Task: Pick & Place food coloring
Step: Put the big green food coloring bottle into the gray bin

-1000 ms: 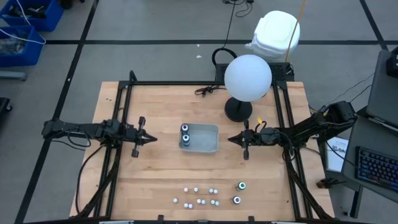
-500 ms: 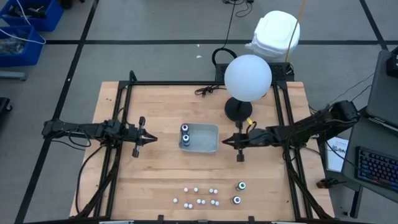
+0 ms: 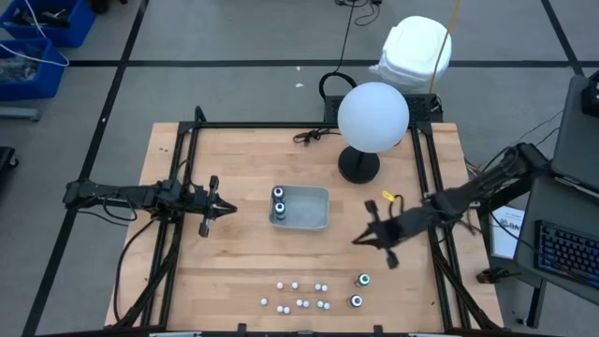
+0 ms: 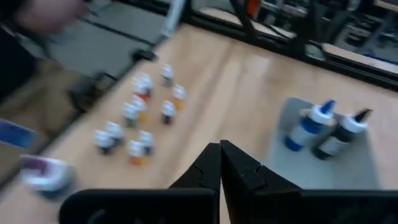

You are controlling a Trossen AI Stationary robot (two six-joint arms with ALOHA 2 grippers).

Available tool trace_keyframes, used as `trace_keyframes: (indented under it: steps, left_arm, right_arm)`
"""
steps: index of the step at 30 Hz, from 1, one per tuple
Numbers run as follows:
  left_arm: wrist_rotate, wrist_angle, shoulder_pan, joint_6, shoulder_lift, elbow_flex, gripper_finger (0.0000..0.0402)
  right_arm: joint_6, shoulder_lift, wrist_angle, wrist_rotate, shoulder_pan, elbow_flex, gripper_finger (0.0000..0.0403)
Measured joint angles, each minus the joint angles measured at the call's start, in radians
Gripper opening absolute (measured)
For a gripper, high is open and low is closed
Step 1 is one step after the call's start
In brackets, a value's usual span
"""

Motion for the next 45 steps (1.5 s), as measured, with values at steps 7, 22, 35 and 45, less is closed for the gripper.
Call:
trace_keyframes:
  steps: [7, 22, 35, 45]
  left_arm:
    - [-0.027, 0.047, 0.0, 0.005, 0.0, 0.001, 0.0035]
    - [-0.026, 0.111, 0.0, 0.024, 0.0, 0.001, 0.0035]
    - [-0.026, 0.112, 0.0, 0.025, 0.0, 0.001, 0.0035]
    - [-0.025, 0.108, 0.0, 0.019, 0.0, 0.001, 0.0035]
  right_arm:
    - [0.157, -0.037, -0.055, 0.131, 0.135, 0.0, 0.001]
    - [0.201, 0.104, 0.131, 0.127, 0.324, -0.02, 0.018]
    - [0.191, 0.202, 0.433, 0.191, 0.347, -0.192, 0.0234]
    - [0.247, 0.208, 0.65, 0.209, 0.342, -0.352, 0.0235]
